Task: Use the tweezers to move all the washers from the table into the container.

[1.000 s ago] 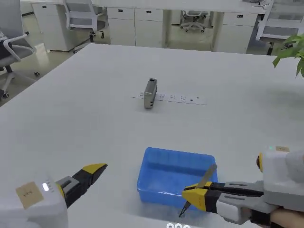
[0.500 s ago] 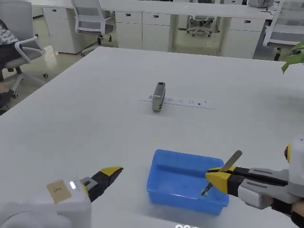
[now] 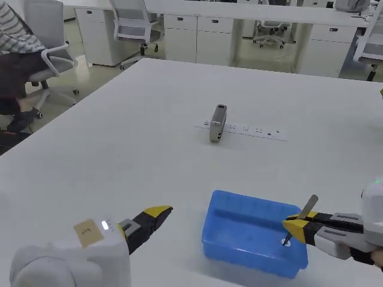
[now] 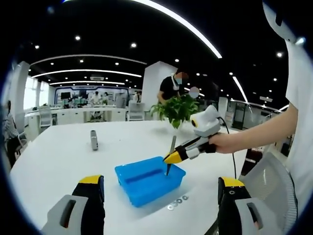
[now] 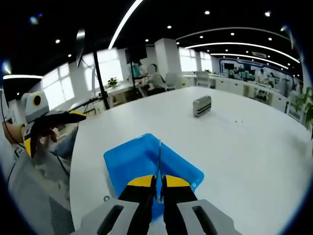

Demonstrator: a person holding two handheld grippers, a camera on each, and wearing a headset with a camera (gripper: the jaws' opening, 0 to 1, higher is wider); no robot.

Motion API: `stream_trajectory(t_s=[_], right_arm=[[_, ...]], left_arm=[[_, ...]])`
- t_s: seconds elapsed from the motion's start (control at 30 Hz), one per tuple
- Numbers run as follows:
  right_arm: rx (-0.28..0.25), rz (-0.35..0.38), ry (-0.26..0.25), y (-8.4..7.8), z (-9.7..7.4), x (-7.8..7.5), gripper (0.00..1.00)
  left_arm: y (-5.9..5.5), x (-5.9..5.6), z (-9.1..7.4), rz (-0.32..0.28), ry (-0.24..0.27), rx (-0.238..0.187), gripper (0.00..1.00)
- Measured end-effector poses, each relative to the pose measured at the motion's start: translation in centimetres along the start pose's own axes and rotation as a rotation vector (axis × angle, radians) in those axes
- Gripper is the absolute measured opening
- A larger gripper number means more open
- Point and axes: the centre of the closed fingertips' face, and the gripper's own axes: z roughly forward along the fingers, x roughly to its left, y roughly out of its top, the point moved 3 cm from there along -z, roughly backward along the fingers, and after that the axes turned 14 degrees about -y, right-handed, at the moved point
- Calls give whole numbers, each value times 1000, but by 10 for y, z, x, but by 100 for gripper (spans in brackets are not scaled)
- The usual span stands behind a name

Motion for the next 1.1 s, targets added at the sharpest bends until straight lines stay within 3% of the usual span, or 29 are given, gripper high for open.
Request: stream_trajectory(t_s=[0.43, 0.7, 1.1], right_arm=[[41, -18, -2, -10, 15, -1, 3], [39, -14, -6, -10, 14, 0, 4], [-31, 12, 2, 8, -3, 9, 4]], left_arm=[[3, 6, -5, -25, 36, -35, 99], [1, 5, -3, -20, 29, -17, 99], [-2, 5, -3, -23, 25, 0, 99]])
